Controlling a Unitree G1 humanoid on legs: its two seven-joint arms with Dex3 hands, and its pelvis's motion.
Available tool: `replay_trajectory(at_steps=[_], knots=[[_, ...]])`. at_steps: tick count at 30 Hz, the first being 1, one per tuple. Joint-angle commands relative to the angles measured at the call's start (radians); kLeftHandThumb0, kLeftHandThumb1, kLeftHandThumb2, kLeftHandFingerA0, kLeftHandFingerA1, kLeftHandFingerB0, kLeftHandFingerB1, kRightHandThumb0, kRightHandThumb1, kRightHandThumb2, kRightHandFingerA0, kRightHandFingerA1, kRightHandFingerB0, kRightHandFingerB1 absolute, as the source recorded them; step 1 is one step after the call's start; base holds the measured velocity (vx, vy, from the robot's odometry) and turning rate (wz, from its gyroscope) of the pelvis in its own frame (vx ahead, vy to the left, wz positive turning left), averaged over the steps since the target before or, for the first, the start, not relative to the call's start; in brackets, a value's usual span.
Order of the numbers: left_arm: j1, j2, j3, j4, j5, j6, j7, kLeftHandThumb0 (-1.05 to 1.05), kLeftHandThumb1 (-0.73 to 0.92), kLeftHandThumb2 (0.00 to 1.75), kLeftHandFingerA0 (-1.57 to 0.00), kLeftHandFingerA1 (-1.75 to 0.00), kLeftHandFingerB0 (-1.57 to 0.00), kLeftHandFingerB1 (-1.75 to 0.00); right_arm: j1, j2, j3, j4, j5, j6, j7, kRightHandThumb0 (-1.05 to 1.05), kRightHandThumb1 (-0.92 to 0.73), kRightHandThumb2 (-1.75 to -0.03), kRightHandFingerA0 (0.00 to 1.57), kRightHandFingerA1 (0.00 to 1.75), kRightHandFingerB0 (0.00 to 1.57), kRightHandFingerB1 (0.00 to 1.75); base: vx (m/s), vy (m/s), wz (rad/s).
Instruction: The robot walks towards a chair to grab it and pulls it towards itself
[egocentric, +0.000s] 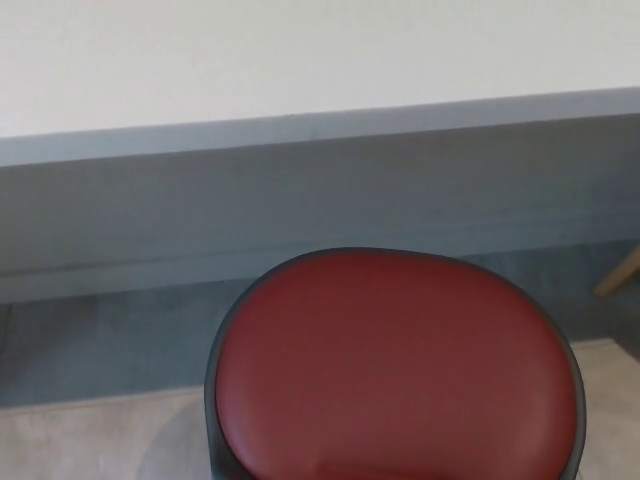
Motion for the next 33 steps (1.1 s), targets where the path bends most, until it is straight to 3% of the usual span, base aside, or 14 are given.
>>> replay_trajectory(at_steps=[1, 3, 4, 5, 11, 12, 13, 16, 21, 22, 23, 26, 27, 33], knots=[[-0.224, -0.074, 0.163, 0.474, -0.219, 0.194, -0.173, -0.51, 0.70, 0.64, -0.19, -0.31, -0.10, -0.23, -0.201, 0.061, -0.037, 0.315, 0.132, 0.271, 0.086, -0.77, -0.53, -0.92, 0.00, 0.17, 0.04, 0.28, 0.00, 0.000, 0.00], [-0.234, -0.073, 0.173, 0.497, -0.214, 0.190, -0.176, -0.51, 0.70, 0.64, -0.19, -0.31, -0.10, -0.23, -0.209, 0.061, -0.040, 0.328, 0.137, 0.274, 0.092, -0.77, -0.53, -0.92, 0.00, 0.17, 0.04, 0.28, 0.00, 0.000, 0.00], [-0.289, -0.068, 0.184, 0.558, -0.206, 0.274, -0.166, -0.56, 0.70, 0.64, -0.08, -0.27, -0.07, -0.21, -0.250, 0.091, -0.042, 0.337, 0.157, 0.348, 0.118, -0.72, -0.74, -0.62, 0.00, 0.13, 0.00, 0.27, 0.00, 0.000, 0.00], [-0.321, -0.067, 0.195, 0.591, -0.207, 0.323, -0.164, -0.55, 0.69, 0.64, -0.08, -0.26, -0.08, -0.21, -0.271, 0.106, -0.043, 0.341, 0.167, 0.383, 0.132, -0.83, -0.61, -0.94, 0.00, 0.09, 0.01, 0.21, 0.00, 0.000, 0.00], [-0.403, -0.086, 0.222, 0.656, -0.186, 0.387, -0.177, -0.59, 0.51, 0.90, 0.00, -0.41, -0.03, -0.33, -0.355, 0.132, -0.024, 0.368, 0.150, 0.453, 0.110, -0.79, -0.60, -0.96, 0.00, 0.12, 0.00, 0.23, 0.00, 0.000, 0.00], [-0.418, -0.088, 0.223, 0.662, -0.179, 0.391, -0.175, -0.57, 0.74, 0.62, -0.13, -0.30, -0.09, -0.26, -0.371, 0.136, -0.021, 0.375, 0.145, 0.462, 0.098, -0.82, -0.60, -0.96, 0.00, 0.11, 0.00, 0.22, 0.00, 0.000, 0.00], [-0.425, -0.089, 0.219, 0.664, -0.171, 0.392, -0.175, -0.33, 0.55, 1.07, 0.00, -0.49, 0.00, -0.48, -0.383, 0.138, -0.020, 0.380, 0.145, 0.473, 0.094, -0.83, -0.60, -0.96, 0.00, 0.10, 0.01, 0.22, 0.00, 0.000, 0.00], [-0.447, -0.092, 0.210, 0.664, -0.158, 0.388, -0.196, -0.33, 0.57, 1.08, 0.00, -0.49, 0.00, -0.48, -0.422, 0.141, -0.028, 0.397, 0.161, 0.533, 0.118, -0.85, -0.62, -0.97, 0.00, 0.08, 0.00, 0.23, 0.00, 0.000, 0.00], [-0.492, -0.086, 0.206, 0.660, -0.155, 0.414, -0.219, -0.33, 0.53, 1.05, 0.00, -0.49, 0.00, -0.47, -0.468, 0.150, 0.001, 0.417, 0.135, 0.619, 0.118, -0.84, -0.63, -0.99, 0.23, 0.59, 0.02, 0.27, 0.00, 0.000, 0.00], [-0.508, -0.090, 0.204, 0.661, -0.152, 0.420, -0.209, -0.33, 0.54, 1.06, 0.00, -0.49, 0.00, -0.47, -0.480, 0.152, 0.014, 0.420, 0.122, 0.634, 0.109, -0.80, -0.61, -0.97, 0.26, 0.59, 0.05, 0.28, 0.00, 0.000, 0.00], [-0.514, -0.092, 0.204, 0.659, -0.152, 0.421, -0.211, -0.33, 0.53, 1.05, 0.00, -0.49, 0.00, -0.47, -0.486, 0.159, 0.013, 0.419, 0.128, 0.649, 0.115, -0.79, -0.77, -0.64, 0.28, 0.47, 0.06, 0.26, 0.00, 0.000, 0.00], [-0.515, -0.091, 0.206, 0.659, -0.151, 0.423, -0.215, -0.33, 0.53, 1.05, 0.00, -0.49, 0.00, -0.47, -0.487, 0.161, 0.014, 0.418, 0.134, 0.660, 0.119, -0.79, -0.77, -0.64, 0.28, 0.47, 0.06, 0.26, 0.00, 0.000, 0.00], [-0.510, -0.097, 0.184, 0.654, -0.132, 0.418, -0.244, -0.33, 0.54, 1.07, 0.00, -0.48, 0.00, -0.47, -0.503, 0.176, -0.009, 0.418, 0.171, 0.663, 0.183, -0.82, -0.75, -0.63, 0.26, 0.71, 0.01, 0.24, 0.00, 0.000, 0.00], [-0.502, -0.100, 0.168, 0.648, -0.123, 0.414, -0.271, -0.34, 0.53, 1.06, 0.00, -0.48, 0.00, -0.46, -0.507, 0.174, -0.001, 0.398, 0.183, 0.682, 0.217, -0.83, -0.76, -0.63, 0.34, 0.66, 0.01, 0.26, 0.00, 0.000, 0.00]])
